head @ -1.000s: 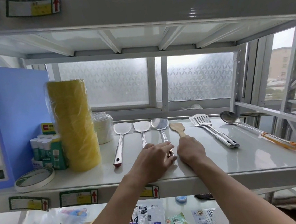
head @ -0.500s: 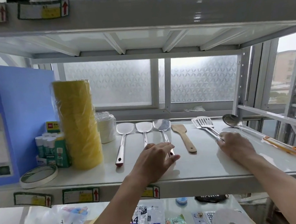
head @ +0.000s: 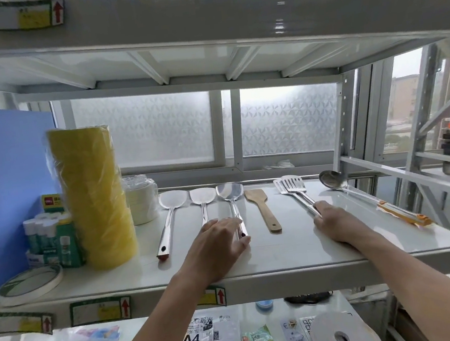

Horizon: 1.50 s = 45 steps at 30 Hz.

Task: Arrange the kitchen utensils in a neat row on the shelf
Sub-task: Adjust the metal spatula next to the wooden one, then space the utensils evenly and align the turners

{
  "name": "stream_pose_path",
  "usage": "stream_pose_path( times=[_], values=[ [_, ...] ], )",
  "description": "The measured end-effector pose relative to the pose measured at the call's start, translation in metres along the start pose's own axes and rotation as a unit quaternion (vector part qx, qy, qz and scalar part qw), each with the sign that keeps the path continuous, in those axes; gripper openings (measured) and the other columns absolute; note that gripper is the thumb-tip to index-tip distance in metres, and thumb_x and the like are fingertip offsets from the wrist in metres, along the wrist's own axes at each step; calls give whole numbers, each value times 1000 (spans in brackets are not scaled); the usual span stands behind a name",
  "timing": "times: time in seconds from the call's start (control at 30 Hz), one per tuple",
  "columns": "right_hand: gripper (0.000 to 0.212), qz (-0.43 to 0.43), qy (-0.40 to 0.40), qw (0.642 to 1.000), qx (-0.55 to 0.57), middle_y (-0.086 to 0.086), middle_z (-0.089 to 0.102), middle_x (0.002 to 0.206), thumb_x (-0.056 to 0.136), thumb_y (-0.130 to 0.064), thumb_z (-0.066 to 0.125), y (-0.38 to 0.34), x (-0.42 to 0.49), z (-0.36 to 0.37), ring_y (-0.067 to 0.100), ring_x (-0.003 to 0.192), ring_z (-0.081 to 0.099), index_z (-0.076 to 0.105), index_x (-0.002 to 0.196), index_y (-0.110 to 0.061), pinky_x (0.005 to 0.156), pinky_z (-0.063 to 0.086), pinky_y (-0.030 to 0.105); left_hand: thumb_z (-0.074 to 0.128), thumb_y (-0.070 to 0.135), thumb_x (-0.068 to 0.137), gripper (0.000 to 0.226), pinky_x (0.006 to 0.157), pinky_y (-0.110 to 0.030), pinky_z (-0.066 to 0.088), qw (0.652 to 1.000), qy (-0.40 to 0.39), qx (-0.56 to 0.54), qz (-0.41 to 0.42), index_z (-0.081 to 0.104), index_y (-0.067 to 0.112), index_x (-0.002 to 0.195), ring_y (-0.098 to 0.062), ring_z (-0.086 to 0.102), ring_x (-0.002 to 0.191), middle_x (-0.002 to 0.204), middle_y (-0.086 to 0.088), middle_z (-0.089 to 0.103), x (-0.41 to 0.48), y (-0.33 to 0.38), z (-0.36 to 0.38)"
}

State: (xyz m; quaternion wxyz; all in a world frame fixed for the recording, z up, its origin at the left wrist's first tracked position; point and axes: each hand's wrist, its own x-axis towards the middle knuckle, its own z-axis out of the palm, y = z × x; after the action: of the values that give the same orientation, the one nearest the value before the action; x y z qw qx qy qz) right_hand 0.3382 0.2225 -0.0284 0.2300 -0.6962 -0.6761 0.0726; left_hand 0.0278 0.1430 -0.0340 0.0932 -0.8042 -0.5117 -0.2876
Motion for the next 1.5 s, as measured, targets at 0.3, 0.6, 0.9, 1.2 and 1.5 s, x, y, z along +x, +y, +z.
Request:
stream_pose_path(
  times=[0.3, 0.6, 0.9, 1.2, 1.5],
  values=[
    [22, -13, -5, 1000, -12, 17, 63, 117, 91, -25, 42, -5, -6, 4, 35, 103, 59, 48, 111, -16, 85, 45, 41, 50, 45, 100, 50, 117, -25, 24, 1000, -7, -12, 8, 52, 17, 141, -17, 49, 136, 145, 0, 57, -1, 3, -2],
    [28, -32, 12, 999, 2, 13, 60, 123, 101, -32, 40, -7, -8, 5, 35, 116, 56, 55, 115, -12, 91, 40, 40, 47, 45, 102, 48, 117, -22, 18, 1000, -10, -13, 25, 53, 16, 139, -13, 44, 140, 147, 0, 55, -1, 2, -2],
    [30, 7, 57, 995, 85, 16, 69, 114, 102, -24, 42, 2, -5, -3, 33, 109, 62, 68, 99, -11, 83, 40, 32, 37, 50, 104, 54, 125, -32, 14, 998, -55, -7, 36, 45, 20, 148, -8, 26, 150, 156, 2, 44, 2, -3, 2],
    [30, -33, 16, 999, 36, 1, 63, 138, 97, -23, 59, 24, 6, -10, 23, 131, 54, 70, 125, -21, 105, 36, 27, 36, 49, 104, 56, 125, -31, 10, 997, -73, -12, 38, 41, 19, 151, -6, 20, 151, 159, 3, 39, 1, -2, -1],
    [34, -58, 10, 998, -26, -2, 56, 143, 102, -25, 44, 30, 14, 2, 28, 124, 56, 62, 131, -27, 106, 41, 39, 42, 46, 102, 56, 126, -30, 9, 997, -59, -17, 47, 41, 18, 151, -4, 10, 153, 159, 4, 38, 1, -4, 2]
  ],
)
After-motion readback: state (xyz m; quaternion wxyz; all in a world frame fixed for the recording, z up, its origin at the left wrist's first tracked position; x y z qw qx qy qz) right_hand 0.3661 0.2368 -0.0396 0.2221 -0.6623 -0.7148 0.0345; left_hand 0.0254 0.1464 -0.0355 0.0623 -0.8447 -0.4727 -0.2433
